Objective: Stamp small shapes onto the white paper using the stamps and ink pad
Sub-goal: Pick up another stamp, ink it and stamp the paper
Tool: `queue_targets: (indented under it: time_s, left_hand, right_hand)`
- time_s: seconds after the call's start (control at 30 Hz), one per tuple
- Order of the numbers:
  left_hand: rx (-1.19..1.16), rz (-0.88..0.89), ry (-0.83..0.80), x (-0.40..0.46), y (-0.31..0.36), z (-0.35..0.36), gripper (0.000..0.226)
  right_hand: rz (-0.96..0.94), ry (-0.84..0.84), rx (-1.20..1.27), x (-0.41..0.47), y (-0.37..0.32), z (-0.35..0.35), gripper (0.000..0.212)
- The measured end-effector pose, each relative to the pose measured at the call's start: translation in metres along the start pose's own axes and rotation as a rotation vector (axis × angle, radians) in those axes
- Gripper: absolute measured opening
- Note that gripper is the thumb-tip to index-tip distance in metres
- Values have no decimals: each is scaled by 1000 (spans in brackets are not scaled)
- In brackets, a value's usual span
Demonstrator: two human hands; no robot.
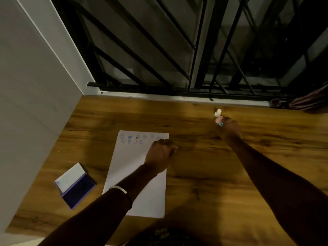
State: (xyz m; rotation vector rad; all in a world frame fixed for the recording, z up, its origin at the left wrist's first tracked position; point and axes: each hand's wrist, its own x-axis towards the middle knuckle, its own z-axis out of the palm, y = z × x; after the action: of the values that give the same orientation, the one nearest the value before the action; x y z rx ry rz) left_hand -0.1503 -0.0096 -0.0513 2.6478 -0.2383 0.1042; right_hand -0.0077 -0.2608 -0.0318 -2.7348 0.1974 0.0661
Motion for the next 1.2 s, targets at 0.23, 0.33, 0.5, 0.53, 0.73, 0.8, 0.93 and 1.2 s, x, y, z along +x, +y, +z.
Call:
queue_targets:
  time_s: [0.23,0.33,0.5,0.53,0.73,0.8,0.93,1.2]
  left_hand:
    - [27,7,-13,8,-2,1,28]
    - [24,-2,-4,10,-2,2,27]
    - [30,-19,10,12,-3,4,27]
    - [30,-20,11,13,-3,4,27]
    - [30,-35,22,18,-4,4,29]
    - [21,-33,32,19,-5,4,30]
    - [-4,-26,64,20,-6,4,29]
    - [-318,-250,203,17,2,-9,19]
  right_hand:
    - [-20,30,29,-2,2,-5,45]
    - [23,74,19,2,-1,-8,47]
    - [11,108,-32,15,-5,-4,48]
    - [6,104,-37,17,-6,-3,48]
    - [-28,75,-42,25,-8,0,42]
    - [-38,66,-27,27,-9,0,40]
    - [-5,105,-21,25,-14,-1,37]
    - [-94,123,-42,2,-43,-13,29]
